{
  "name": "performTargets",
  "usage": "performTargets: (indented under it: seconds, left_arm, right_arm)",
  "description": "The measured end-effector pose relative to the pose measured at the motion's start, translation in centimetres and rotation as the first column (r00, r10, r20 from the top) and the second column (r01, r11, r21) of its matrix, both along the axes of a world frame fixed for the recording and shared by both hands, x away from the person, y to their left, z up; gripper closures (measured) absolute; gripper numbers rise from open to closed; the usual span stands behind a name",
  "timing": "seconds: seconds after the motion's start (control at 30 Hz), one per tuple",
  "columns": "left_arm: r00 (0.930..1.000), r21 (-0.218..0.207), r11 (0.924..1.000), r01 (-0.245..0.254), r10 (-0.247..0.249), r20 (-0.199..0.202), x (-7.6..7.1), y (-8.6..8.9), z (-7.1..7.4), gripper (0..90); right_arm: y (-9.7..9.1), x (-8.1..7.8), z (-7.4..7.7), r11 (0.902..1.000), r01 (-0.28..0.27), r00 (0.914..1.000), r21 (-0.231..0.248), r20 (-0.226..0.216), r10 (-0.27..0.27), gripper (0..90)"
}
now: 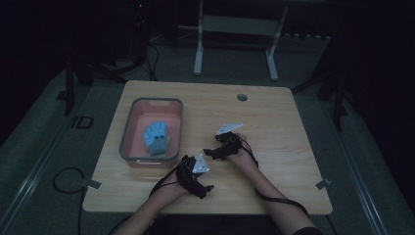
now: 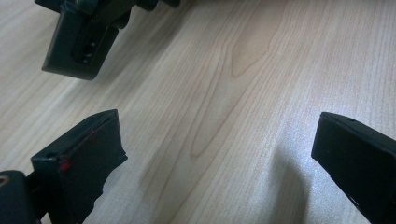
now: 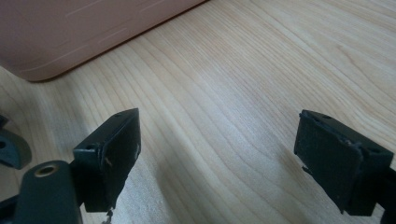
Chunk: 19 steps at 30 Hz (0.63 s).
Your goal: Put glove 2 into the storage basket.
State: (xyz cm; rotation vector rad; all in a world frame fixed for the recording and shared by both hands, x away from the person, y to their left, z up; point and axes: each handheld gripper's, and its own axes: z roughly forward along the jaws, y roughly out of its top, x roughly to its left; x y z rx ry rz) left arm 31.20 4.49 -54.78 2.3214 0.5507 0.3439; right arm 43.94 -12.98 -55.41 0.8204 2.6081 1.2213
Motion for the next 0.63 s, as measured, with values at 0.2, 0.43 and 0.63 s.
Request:
performTargets:
  seconds: [0.2, 0.43, 0.63]
  left_arm:
    - [0.9999, -0.030, 0.9995, -0.010, 0.010, 0.007, -0.05, 0.14, 0.03, 1.8]
    - [0.9999, -0.043, 0.9990, -0.009, 0.009, 0.010, -0.15, 0.24, 0.01, 1.8]
    - [0.9999, -0.044, 0.9990, -0.010, 0.010, 0.013, -0.20, 0.29, 0.00, 1.8]
  right_arm:
    - [-0.09, -0.13, -0.05, 1.0000, 0.005, 0.9999, 0.004, 0.014, -0.005, 14.7]
    - [-0.16, -0.23, -0.37, 0.9999, 0.015, 0.9994, -0.006, 0.031, -0.015, 14.8]
    - [-0.30, -0.20, -0.44, 0.9998, 0.021, 0.9994, 0.002, 0.029, -0.021, 14.8]
